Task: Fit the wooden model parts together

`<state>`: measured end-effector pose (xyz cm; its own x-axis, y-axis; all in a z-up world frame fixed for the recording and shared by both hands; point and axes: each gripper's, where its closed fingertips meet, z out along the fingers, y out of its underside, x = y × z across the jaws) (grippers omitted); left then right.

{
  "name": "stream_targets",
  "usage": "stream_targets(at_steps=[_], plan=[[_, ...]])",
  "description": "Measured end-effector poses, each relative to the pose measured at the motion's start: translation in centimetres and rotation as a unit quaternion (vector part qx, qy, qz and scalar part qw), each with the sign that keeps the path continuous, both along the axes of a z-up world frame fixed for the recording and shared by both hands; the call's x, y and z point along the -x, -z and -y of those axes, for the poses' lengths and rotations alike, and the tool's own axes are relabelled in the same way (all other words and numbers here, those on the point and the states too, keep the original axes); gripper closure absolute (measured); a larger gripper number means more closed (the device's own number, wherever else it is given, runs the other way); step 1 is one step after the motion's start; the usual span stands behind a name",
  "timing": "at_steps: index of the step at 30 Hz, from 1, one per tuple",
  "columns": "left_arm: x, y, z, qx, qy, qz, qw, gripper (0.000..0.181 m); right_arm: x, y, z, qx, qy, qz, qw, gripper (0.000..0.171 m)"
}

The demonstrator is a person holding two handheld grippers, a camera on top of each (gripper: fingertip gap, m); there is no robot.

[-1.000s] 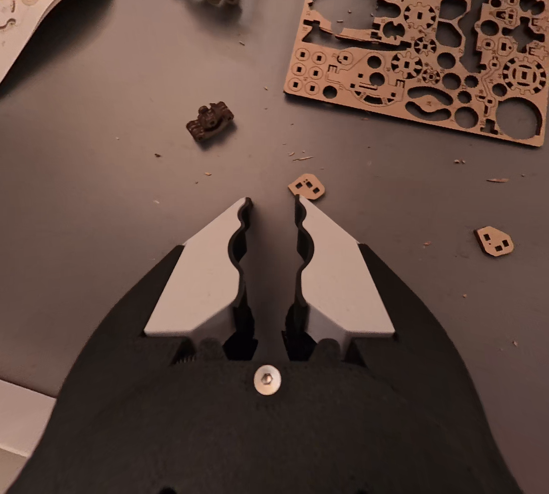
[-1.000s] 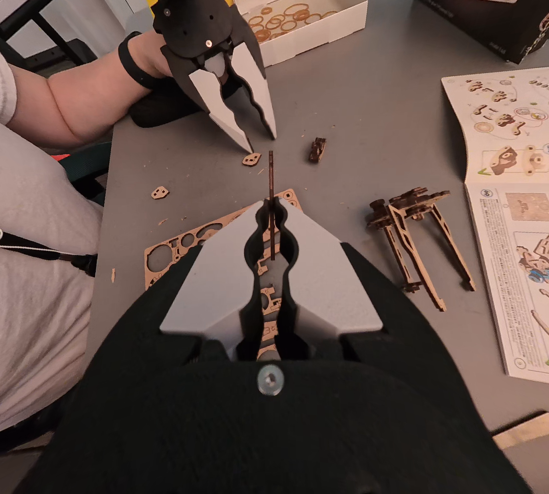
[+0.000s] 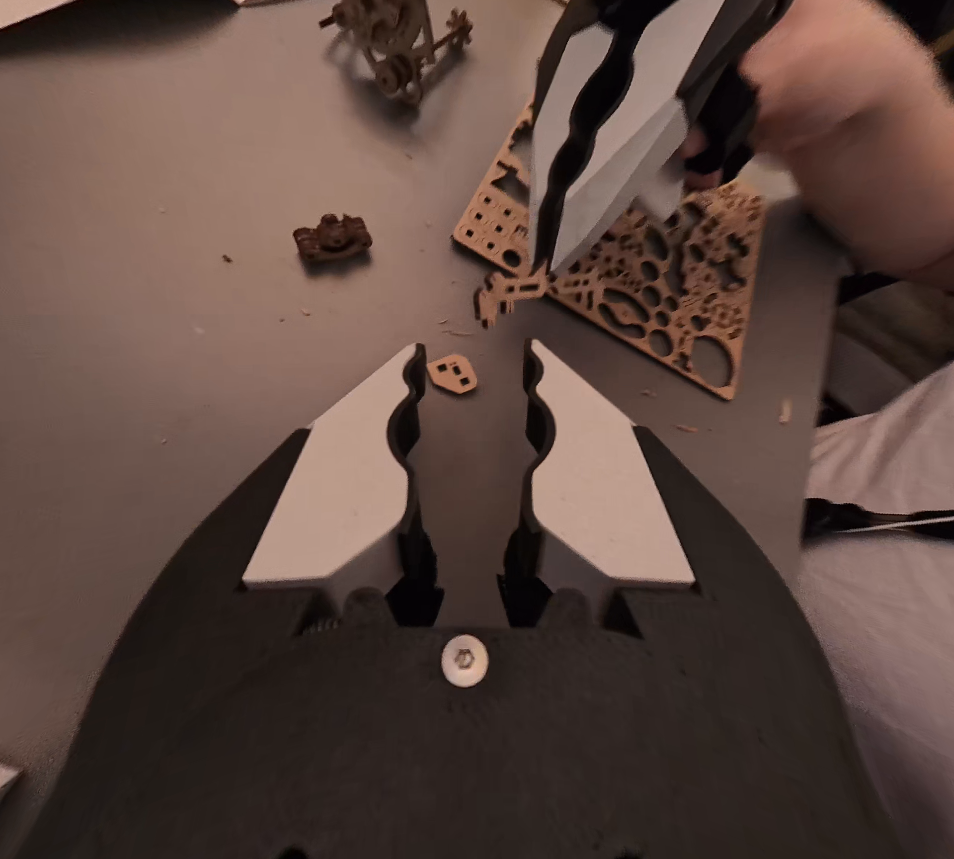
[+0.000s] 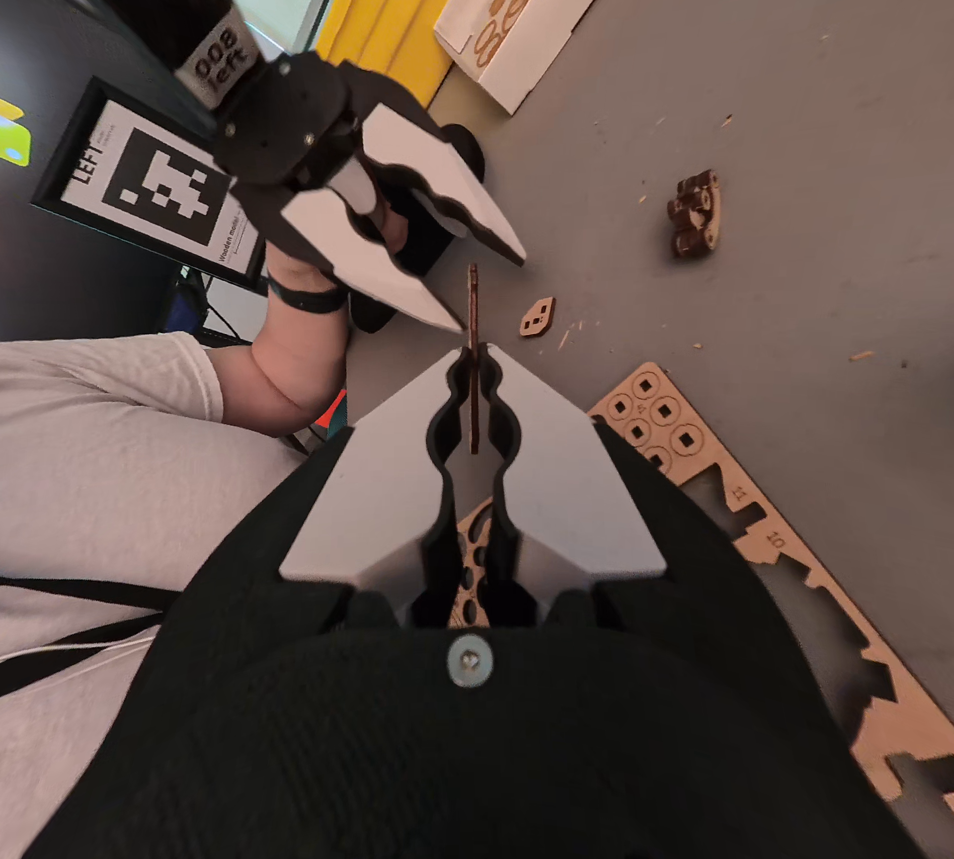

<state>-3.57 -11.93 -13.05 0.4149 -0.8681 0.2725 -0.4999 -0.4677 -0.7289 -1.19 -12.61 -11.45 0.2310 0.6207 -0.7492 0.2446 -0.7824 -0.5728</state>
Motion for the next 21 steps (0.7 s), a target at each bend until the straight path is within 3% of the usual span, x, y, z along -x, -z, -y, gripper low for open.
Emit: stream_targets(at_steps=[1, 7, 21], plan=[[0.0, -0.5, 0.0, 0.021, 0.005, 0.023, 1.0, 0.145, 0.1, -0.1, 0.1, -0.003, -0.004, -0.003, 1.0, 0.17], [0.6, -2.5, -0.3, 0.145, 0.022, 0.121, 0.982, 0.146, 0.5, 0.0, 0.1, -0.03, -0.005, 0.003, 1.0, 0.17], [0.0, -1.3, 0.2, 0.164, 0.154, 0.047, 0.973, 0.157, 0.9, 0.8, 0.1, -0.024, -0.011, 0.008, 1.0, 0.17]])
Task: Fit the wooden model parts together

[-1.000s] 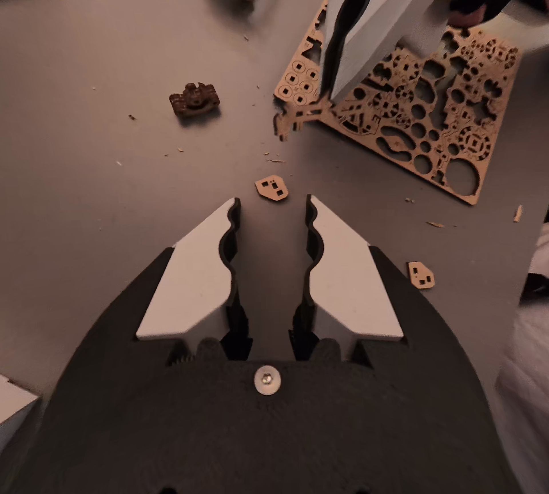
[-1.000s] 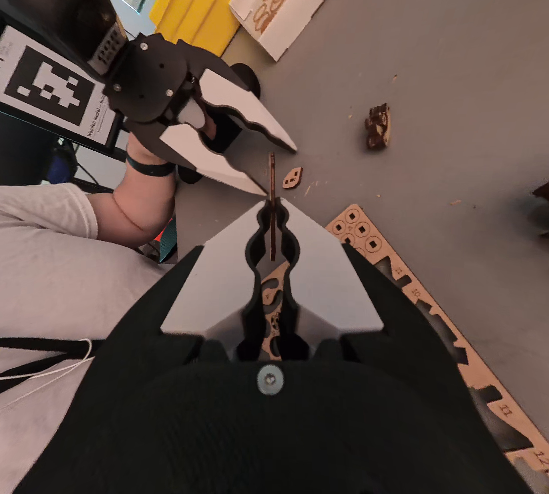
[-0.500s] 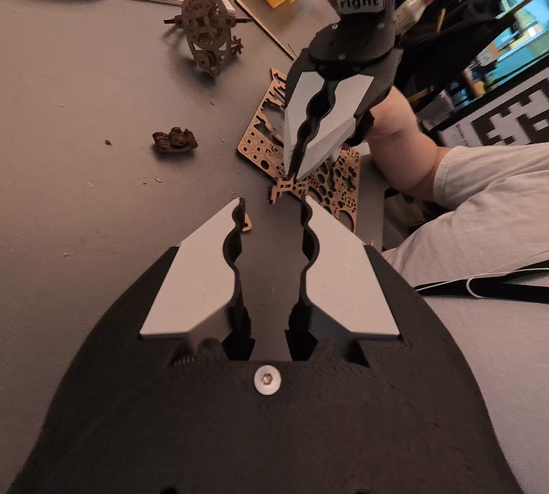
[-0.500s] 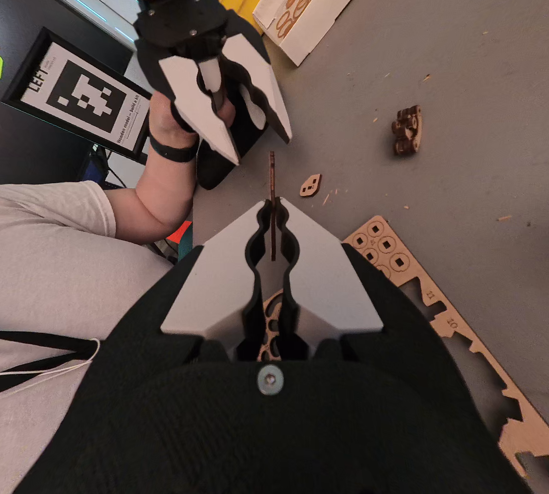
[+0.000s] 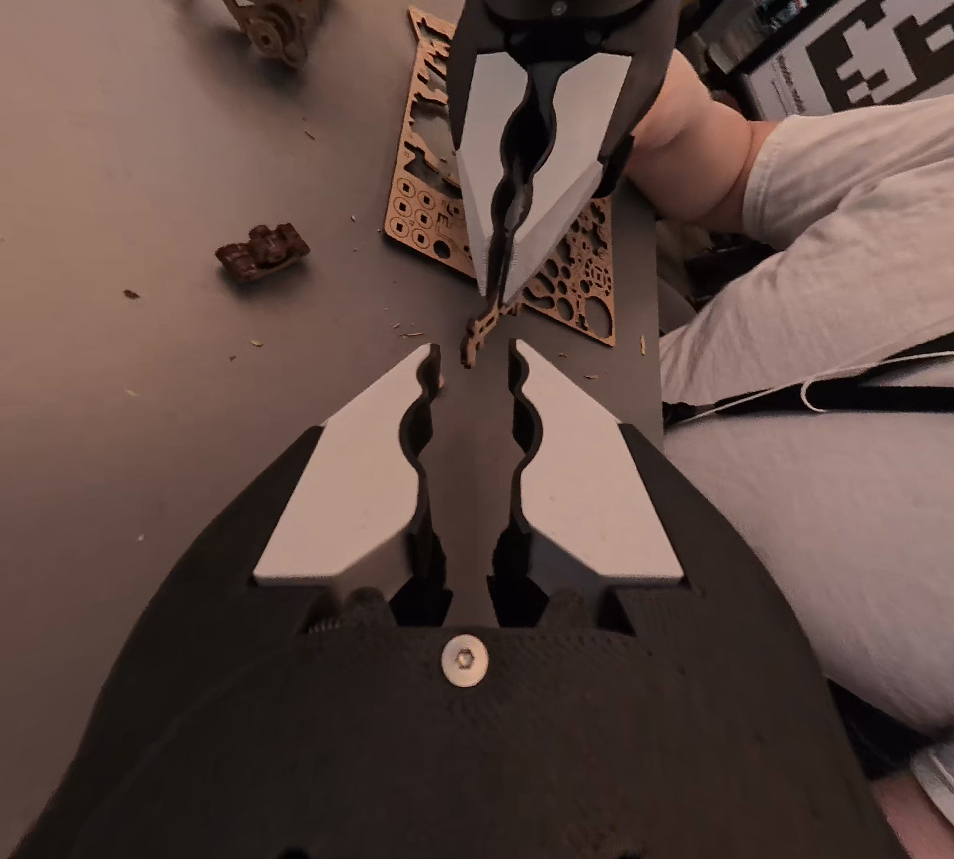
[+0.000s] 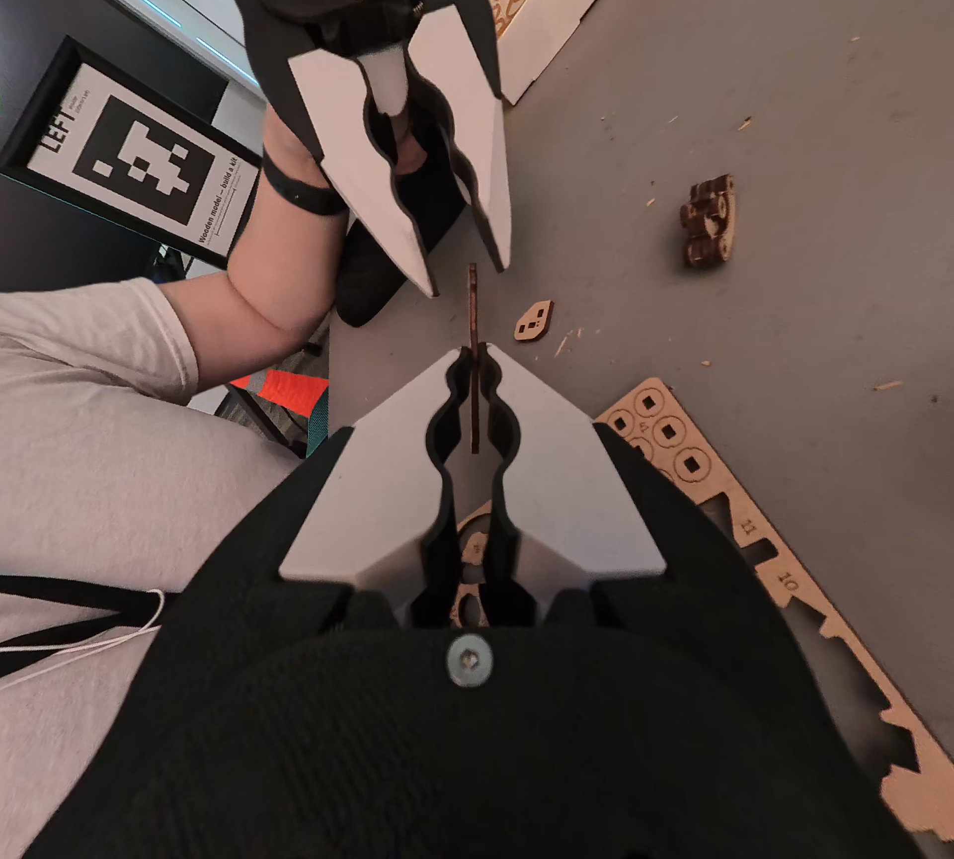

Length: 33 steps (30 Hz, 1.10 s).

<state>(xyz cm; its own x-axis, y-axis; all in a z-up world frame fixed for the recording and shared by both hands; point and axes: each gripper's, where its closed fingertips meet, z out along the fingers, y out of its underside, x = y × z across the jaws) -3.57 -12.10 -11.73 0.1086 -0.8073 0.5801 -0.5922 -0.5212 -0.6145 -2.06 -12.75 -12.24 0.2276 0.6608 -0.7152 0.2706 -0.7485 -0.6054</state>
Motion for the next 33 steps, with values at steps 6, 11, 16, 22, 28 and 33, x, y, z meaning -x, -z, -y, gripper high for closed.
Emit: stream_targets(at_steps=[6, 11, 16, 22, 28, 33], plan=[[-0.2, 0.3, -0.4, 0.016, 0.017, 0.008, 1.0, 0.178, 0.0, 0.2, -0.3, 0.004, 0.004, 0.001, 1.0, 0.17], [0.0, 0.3, -0.3, 0.012, 0.016, 0.025, 0.999, 0.178, 0.1, 0.1, -0.3, 0.013, 0.002, -0.003, 1.0, 0.17], [0.4, 0.6, 0.0, 0.012, 0.02, 0.024, 0.999, 0.179, 0.6, 0.6, 0.1, 0.026, -0.019, 0.011, 0.999, 0.17], [0.8, 0.7, -0.6, 0.014, 0.009, 0.028, 0.999, 0.181, 1.2, 0.8, -1.1, 0.0, -0.012, 0.026, 1.0, 0.159], [1.0, 0.9, -0.8, 0.017, 0.004, 0.025, 1.0, 0.181, 2.0, 0.0, -2.1, -0.037, -0.005, 0.042, 0.998, 0.154], [1.2, 1.3, -0.9, 0.027, 0.004, 0.015, 1.0, 0.18, 2.2, 0.2, -2.4, -0.05, -0.014, 0.063, 0.997, 0.156]])
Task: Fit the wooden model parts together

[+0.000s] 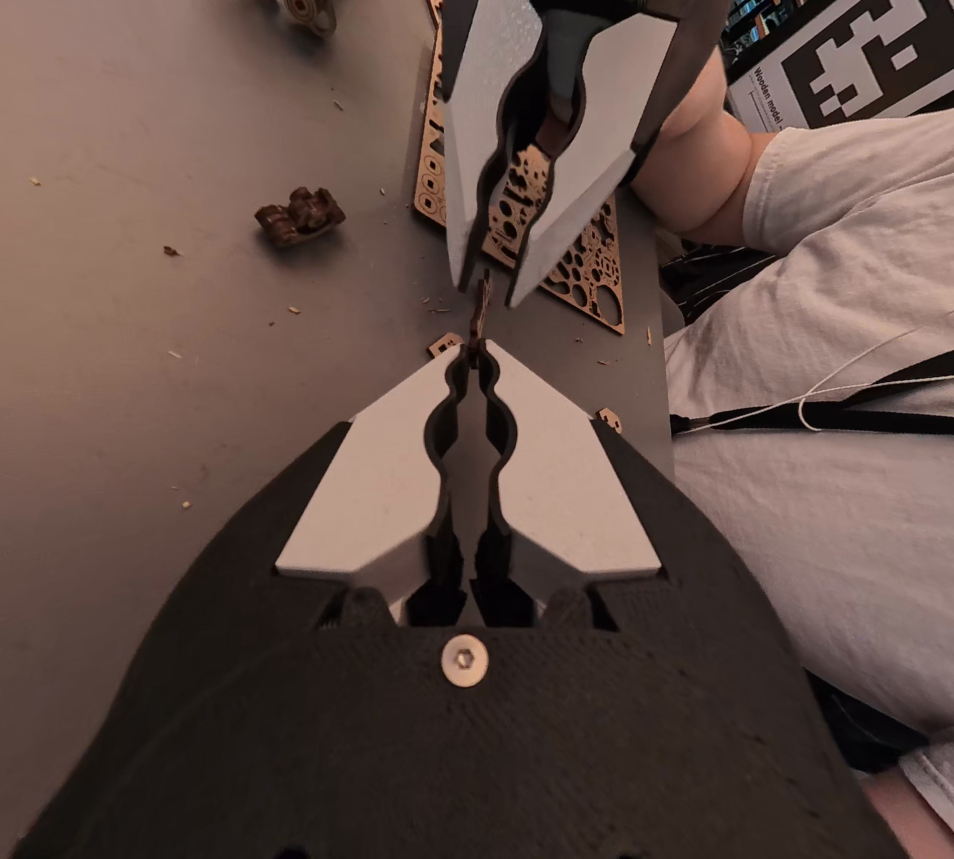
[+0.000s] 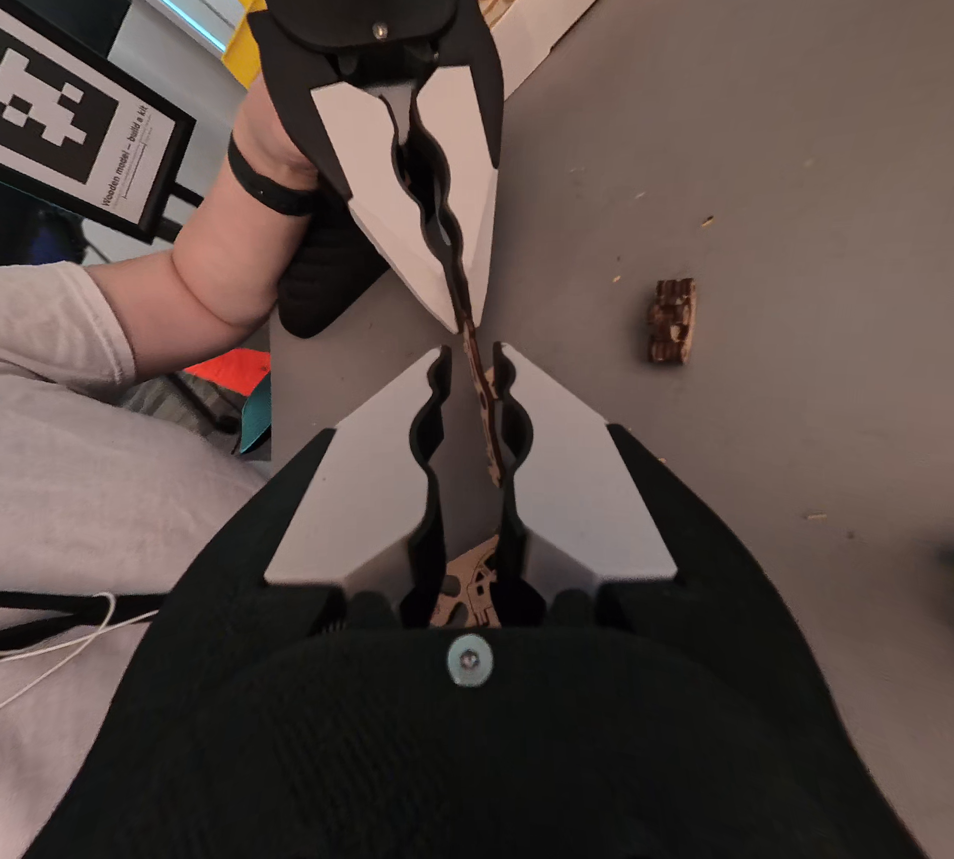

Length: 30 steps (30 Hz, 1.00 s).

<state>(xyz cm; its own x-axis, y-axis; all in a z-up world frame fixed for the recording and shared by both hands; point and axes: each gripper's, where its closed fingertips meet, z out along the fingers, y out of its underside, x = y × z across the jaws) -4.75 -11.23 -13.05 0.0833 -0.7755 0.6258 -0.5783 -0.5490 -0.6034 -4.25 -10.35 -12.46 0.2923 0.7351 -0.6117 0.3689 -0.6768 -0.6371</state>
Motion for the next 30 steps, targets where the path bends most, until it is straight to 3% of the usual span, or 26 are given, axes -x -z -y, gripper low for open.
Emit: stream_targets(at_steps=[19, 30], plan=[[-0.1, 0.3, 0.3, -0.021, 0.017, -0.007, 1.0, 0.18, 0.7, 1.1, 0.9, 0.049, -0.03, -0.007, 0.998, 0.169], [0.9, -0.8, -2.2, -0.049, -0.06, 0.016, 0.997, 0.173, 0.3, 1.6, 0.8, 0.086, 0.009, 0.05, 0.995, 0.171]])
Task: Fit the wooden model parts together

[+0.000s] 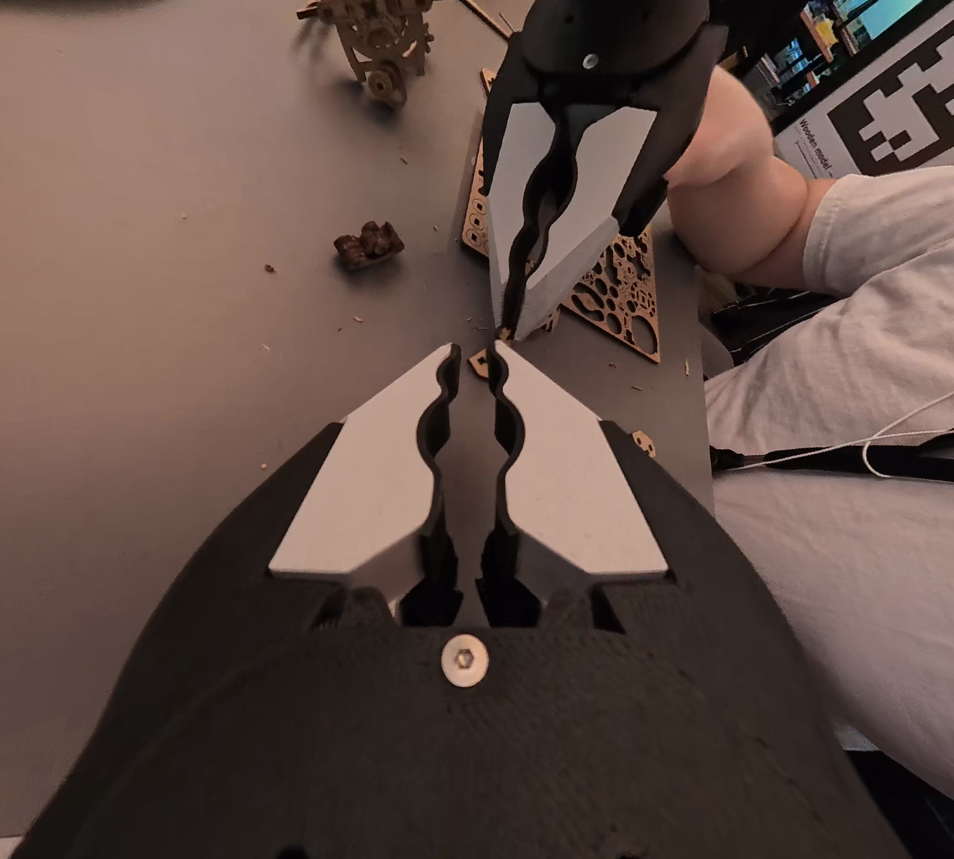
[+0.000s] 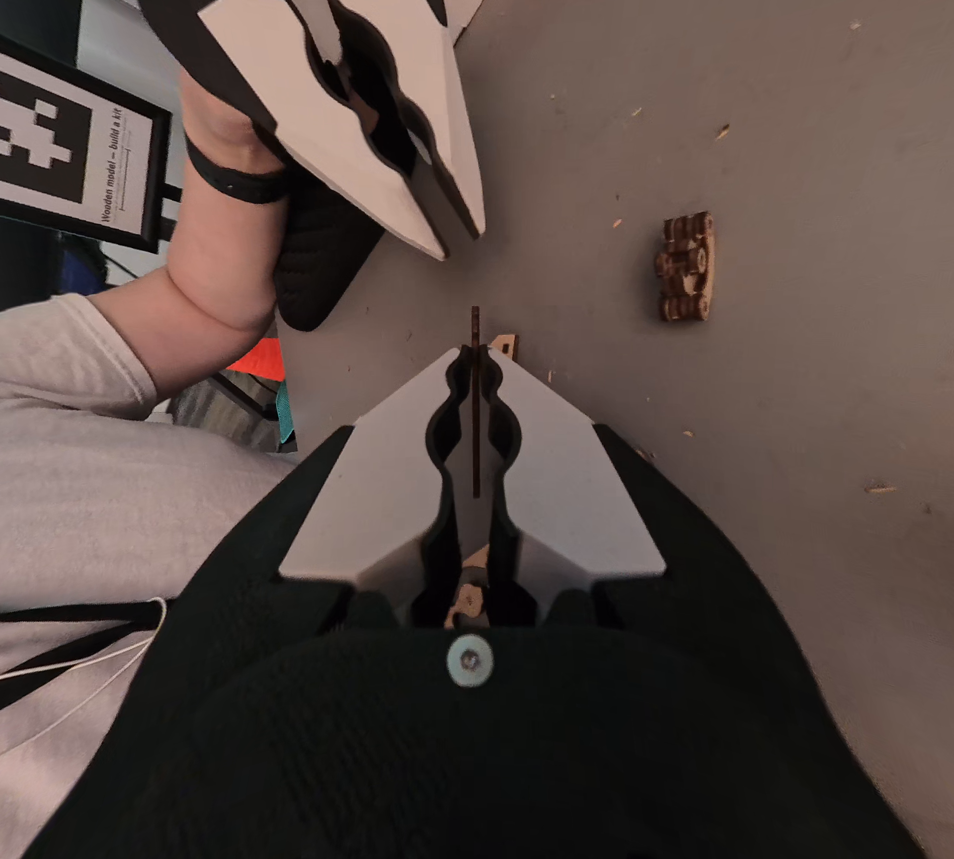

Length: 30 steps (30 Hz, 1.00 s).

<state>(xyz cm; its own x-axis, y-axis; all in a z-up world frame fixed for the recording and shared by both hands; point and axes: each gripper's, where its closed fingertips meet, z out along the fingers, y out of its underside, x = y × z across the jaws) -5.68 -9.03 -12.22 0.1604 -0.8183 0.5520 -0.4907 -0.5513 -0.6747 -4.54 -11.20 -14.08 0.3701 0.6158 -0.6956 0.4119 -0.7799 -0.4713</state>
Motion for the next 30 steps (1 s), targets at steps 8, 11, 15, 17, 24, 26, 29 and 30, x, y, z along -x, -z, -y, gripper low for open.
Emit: stream_targets(at_steps=[8, 11, 15, 17, 24, 26, 29, 30], plan=[[-0.1, 0.8, 0.7, -0.012, 0.014, -0.021, 1.0, 0.175, -0.2, 1.0, -0.1, 0.008, 0.012, 0.053, 0.998, 0.17], [-0.2, 0.9, 0.9, -0.013, 0.018, -0.024, 0.999, 0.176, -0.5, 1.0, -0.3, 0.016, 0.016, 0.068, 0.997, 0.17], [-0.2, 0.7, 1.0, -0.01, 0.019, -0.02, 1.0, 0.176, 0.0, 0.7, -0.1, 0.037, 0.011, 0.059, 0.998, 0.17], [-0.1, 0.6, 1.0, -0.008, 0.019, -0.018, 1.0, 0.176, 0.0, 1.0, -0.2, 0.034, 0.011, 0.069, 0.997, 0.17], [-0.2, 0.7, 1.2, -0.008, 0.023, -0.021, 0.999, 0.177, 0.0, 1.5, 0.0, 0.047, 0.006, 0.077, 0.996, 0.17], [-0.2, 0.8, 1.2, -0.008, 0.024, -0.022, 0.999, 0.177, 0.0, 1.4, -0.2, 0.047, 0.009, 0.074, 0.996, 0.17], [-0.2, 0.8, 1.3, -0.008, 0.026, -0.023, 0.999, 0.177, -0.1, 1.6, -0.1, 0.054, 0.008, 0.076, 0.996, 0.17], [-0.2, 0.8, 1.3, -0.008, 0.026, -0.024, 0.999, 0.177, -0.1, 1.6, -0.1, 0.056, 0.007, 0.074, 0.996, 0.17]])
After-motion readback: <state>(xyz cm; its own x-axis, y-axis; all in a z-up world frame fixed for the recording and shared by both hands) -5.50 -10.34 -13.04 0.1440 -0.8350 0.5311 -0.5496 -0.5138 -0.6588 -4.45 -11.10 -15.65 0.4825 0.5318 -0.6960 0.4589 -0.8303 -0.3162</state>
